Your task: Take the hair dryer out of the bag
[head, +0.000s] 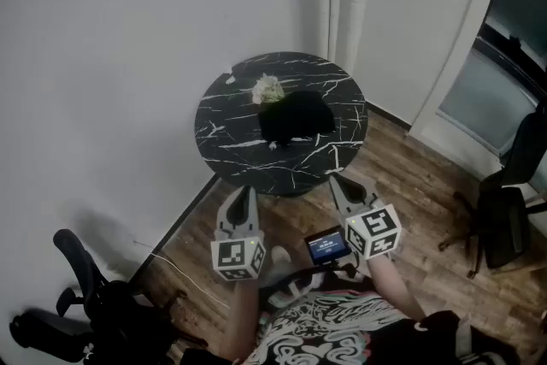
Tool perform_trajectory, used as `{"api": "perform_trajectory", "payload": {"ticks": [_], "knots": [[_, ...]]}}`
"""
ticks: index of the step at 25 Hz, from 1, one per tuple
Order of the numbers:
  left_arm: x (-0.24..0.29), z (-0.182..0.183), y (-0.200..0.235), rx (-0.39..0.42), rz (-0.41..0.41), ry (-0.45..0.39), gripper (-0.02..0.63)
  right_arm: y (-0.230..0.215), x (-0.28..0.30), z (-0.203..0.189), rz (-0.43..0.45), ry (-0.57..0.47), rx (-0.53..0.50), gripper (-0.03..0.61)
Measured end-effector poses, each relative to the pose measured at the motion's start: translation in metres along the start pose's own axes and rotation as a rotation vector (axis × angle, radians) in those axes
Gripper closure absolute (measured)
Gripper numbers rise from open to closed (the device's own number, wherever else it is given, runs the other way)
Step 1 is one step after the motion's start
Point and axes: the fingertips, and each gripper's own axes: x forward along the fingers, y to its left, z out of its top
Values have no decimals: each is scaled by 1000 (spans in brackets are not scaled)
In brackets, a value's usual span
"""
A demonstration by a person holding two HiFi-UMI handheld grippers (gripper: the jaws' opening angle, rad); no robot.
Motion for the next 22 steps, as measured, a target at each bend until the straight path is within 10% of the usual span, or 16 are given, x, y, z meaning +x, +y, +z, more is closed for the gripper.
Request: {"api": "perform_trajectory", "payload": {"ticks": [22], "knots": [[12, -13, -9, -10, -9, 52, 588, -18, 0, -16, -4, 21, 41, 558]]}}
